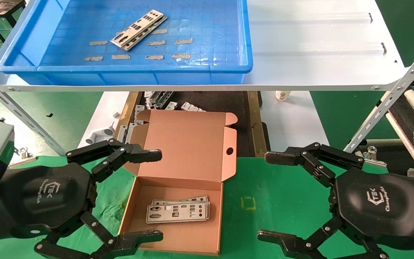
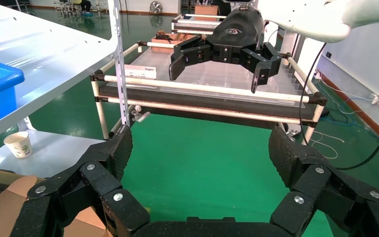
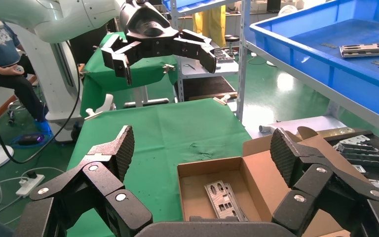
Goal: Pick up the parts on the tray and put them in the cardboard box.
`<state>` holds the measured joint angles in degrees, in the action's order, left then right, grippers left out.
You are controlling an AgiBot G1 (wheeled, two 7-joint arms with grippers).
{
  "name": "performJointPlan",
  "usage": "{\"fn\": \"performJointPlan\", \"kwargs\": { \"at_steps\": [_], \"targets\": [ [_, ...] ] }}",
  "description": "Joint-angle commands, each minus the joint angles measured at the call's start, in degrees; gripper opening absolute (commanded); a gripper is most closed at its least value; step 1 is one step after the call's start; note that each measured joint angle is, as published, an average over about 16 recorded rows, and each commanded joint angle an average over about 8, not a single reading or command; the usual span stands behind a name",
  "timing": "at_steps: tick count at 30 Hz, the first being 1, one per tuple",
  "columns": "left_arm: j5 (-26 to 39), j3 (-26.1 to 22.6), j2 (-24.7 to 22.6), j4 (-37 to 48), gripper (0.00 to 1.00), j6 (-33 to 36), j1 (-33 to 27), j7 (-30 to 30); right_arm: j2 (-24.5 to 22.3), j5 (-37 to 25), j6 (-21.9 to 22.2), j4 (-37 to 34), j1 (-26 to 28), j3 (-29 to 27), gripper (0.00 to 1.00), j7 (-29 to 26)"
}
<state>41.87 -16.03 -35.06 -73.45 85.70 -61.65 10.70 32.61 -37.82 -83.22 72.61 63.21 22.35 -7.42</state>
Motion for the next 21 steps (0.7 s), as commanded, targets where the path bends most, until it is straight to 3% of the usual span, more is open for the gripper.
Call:
{"fn": "performJointPlan", "kwargs": {
  "at_steps": [1,12,14,19,21],
  "targets": [
    [0.0,0.0,0.0,0.0,1.0,0.0,0.0,0.0,0.0,0.0,0.0,0.0,0.0,0.0,1.0,0.0],
    [0.0,0.0,0.0,0.0,1.0,0.0,0.0,0.0,0.0,0.0,0.0,0.0,0.0,0.0,0.98,0.0],
    [0.0,0.0,0.0,-0.02,1.0,0.0,0.01,0.01,0.0,0.0,0.0,0.0,0.0,0.0,0.83,0.0],
    [0.07,0.08,-0.09,0.26,1.0,-0.56,-0.04,0.09,0.0,0.0,0.0,0.0,0.0,0.0,0.21,0.0],
    [0.16,0.17,-0.41,0.75,1.0,-1.72,-0.26,0.47,0.0,0.0,0.0,-0.01,0.0,0.0,0.04,0.0]
  ]
}}
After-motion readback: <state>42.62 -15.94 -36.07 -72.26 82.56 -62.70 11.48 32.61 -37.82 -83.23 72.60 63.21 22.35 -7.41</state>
